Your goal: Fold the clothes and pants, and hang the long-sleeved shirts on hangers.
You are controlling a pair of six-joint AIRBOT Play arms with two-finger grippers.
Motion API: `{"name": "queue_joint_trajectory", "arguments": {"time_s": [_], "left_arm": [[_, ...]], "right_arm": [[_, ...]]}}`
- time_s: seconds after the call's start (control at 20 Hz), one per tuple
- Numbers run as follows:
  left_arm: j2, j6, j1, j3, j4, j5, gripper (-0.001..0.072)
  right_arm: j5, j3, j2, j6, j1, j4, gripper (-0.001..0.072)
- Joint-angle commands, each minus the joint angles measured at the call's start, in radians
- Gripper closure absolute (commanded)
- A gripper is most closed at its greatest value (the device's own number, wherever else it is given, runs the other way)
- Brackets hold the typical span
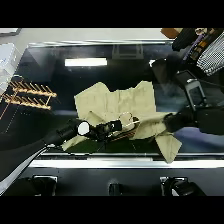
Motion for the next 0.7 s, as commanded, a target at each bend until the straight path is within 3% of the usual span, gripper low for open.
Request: {"name": "queue_joint_trajectory", "arguments": {"time_s": [0.0,0.1,0.15,0.2,0.25,0.5,0.65], "left_arm": [[0.000,-0.001,-0.002,0.001,-0.011,-0.008,0.0684],[0.000,-0.001,-0.002,0.001,-0.018,-0.017,0.0684],[0.000,-0.005,-0.002,0.001,-0.018,-0.020,0.0684],[0.000,-0.004,-0.001,0.002,-0.018,-0.026,0.0684],[0.000,-0.004,-0.001,0.001,-0.018,-0.035,0.0684],[0.000,-0.004,-0.001,0.001,-0.019,-0.054,0.0684],[-0.001,-0.004,-0.001,0.001,-0.018,-0.054,0.0684]], "right_arm": [[0.050,0.002,0.002,-0.297,-0.079,-0.055,0.0241],[0.029,0.002,-0.045,-0.615,-0.187,0.126,0.0210],[0.003,0.002,-0.074,-0.729,-0.240,0.198,0.0198],[-0.008,0.002,-0.108,-0.824,-0.290,0.258,0.0090],[-0.013,0.002,-0.135,-0.898,-0.322,0.301,0.0089],[-0.029,0.002,-0.264,-0.997,-0.349,0.347,0.0073],[-0.013,0.002,-0.313,-1.130,-0.349,0.345,0.0073]]}}
